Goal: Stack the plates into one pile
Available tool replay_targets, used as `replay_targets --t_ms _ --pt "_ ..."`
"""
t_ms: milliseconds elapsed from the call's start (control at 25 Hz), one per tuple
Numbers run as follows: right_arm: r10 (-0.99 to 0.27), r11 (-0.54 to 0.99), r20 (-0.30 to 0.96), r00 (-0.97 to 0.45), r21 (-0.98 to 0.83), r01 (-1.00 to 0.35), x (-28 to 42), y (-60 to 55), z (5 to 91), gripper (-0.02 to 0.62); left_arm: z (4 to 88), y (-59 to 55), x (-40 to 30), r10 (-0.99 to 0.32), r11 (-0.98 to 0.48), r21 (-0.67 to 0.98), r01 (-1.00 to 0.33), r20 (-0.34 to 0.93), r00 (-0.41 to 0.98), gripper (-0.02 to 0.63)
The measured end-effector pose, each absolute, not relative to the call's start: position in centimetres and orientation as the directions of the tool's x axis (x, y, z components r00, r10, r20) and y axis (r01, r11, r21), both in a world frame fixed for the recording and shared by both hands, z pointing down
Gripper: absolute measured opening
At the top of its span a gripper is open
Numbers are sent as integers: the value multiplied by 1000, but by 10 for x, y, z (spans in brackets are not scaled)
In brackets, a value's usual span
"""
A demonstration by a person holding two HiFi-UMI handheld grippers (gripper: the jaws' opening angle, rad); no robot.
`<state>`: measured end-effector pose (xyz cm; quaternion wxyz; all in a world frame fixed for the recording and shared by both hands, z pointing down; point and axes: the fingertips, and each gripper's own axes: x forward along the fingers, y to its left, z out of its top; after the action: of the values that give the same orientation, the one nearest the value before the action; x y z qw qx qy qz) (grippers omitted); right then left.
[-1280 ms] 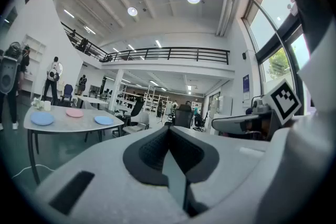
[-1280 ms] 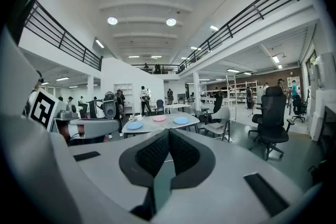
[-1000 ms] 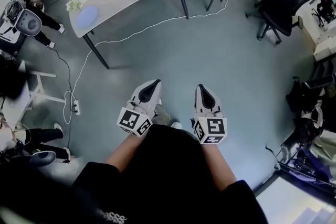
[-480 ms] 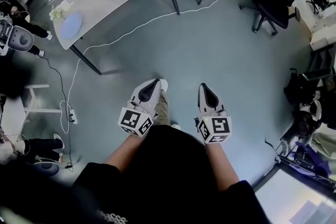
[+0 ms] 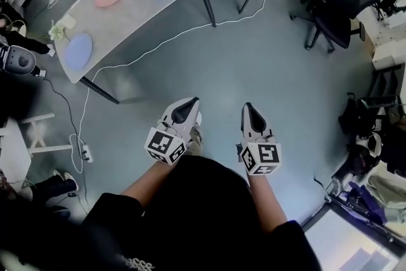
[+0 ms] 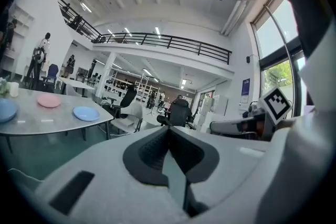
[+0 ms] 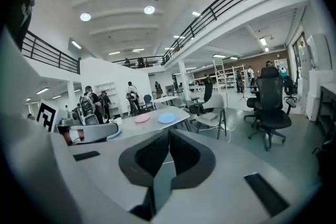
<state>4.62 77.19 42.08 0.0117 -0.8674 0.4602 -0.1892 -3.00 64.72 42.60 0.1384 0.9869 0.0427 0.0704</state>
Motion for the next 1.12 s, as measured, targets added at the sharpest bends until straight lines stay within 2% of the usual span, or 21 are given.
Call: replay_targets --t_ms 160,320,480,680,880,1120 --pt "-826 -551 314 467 -277 -787 70 720 411 12 424 606 7 120 -948 310 76 127 985 17" --pt "-830 -548 299 472 -274 -790 94 672 399 12 424 569 39 165 -904 415 106 110 980 17" --pt "-826 -554 290 483 -254 -793 122 633 391 12 418 530 68 182 -904 407 127 97 979 17" --pt "-826 -559 269 495 -282 -780 150 599 383 12 414 489 87 167 -904 412 116 88 982 17" --pt "-827 -560 252 503 -278 -780 165 579 377 12 417 461 98 151 -870 485 94 80 985 17" --pt "-805 -590 262 532 -262 -764 203 578 387 12 423 443 124 125 -877 475 69 87 988 17"
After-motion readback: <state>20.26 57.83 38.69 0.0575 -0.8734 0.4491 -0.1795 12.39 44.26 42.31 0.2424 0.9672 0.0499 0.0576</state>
